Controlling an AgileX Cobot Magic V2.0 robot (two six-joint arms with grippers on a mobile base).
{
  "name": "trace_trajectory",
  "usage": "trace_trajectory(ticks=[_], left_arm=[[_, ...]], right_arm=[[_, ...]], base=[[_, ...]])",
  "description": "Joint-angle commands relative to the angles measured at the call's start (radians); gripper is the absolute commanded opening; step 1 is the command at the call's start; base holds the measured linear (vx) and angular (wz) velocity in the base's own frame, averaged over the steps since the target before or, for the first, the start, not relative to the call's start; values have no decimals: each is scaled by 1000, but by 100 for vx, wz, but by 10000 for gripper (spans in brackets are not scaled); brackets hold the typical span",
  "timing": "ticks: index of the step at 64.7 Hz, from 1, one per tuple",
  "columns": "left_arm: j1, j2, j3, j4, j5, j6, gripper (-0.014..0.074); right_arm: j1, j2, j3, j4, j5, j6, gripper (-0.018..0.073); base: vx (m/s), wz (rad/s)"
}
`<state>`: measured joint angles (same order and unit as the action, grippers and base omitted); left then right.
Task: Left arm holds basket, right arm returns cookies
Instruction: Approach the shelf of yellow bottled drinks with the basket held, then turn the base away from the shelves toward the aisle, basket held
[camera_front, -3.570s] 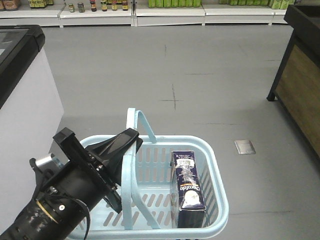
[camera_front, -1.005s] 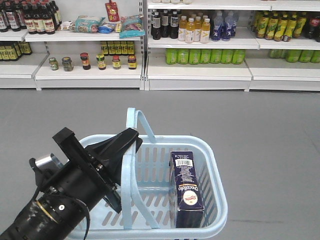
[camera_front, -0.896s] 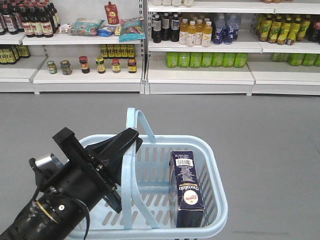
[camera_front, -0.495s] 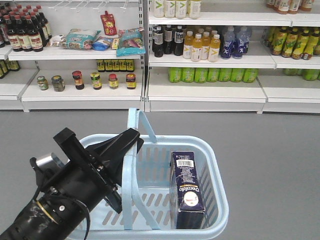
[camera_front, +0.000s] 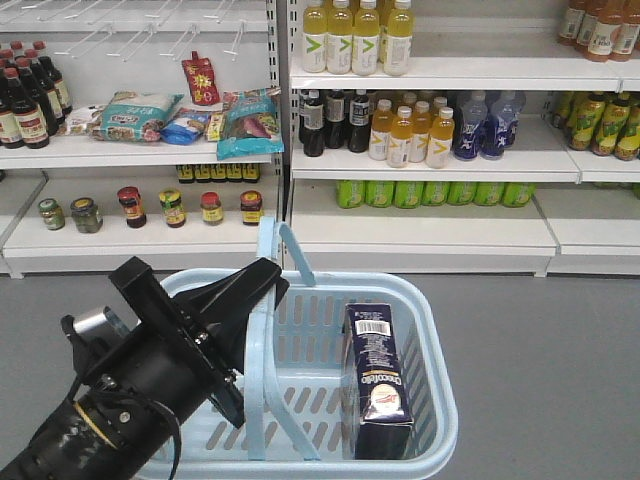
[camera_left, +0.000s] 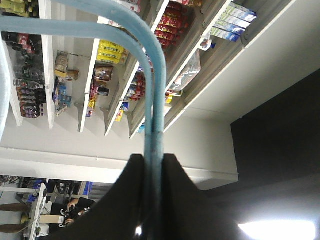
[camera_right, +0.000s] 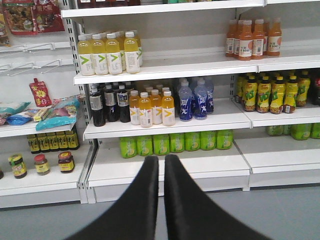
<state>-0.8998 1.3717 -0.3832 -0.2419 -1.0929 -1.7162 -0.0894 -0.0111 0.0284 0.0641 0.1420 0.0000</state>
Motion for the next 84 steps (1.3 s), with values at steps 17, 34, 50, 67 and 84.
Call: trace_trajectory(ticks=[17, 34, 50, 67, 84], left_arm=[[-7, -32, -30, 14, -279, -5, -3], [-7, -32, -30, 14, -279, -5, -3], [-7, -32, -30, 14, -279, -5, -3], [-7, -32, -30, 14, -279, -5, -3], [-7, -32, -30, 14, -279, -5, -3]], right_arm=[[-1, -13, 17, -5, -76, -6, -3], [-1, -13, 17, -5, -76, -6, -3], [-1, -13, 17, -5, -76, -6, -3], [-1, -13, 17, -5, -76, -6, -3], [-1, -13, 17, -5, -76, -6, -3]], base=[[53, -3], [49, -2], [44, -3], [40, -2], [35, 0]])
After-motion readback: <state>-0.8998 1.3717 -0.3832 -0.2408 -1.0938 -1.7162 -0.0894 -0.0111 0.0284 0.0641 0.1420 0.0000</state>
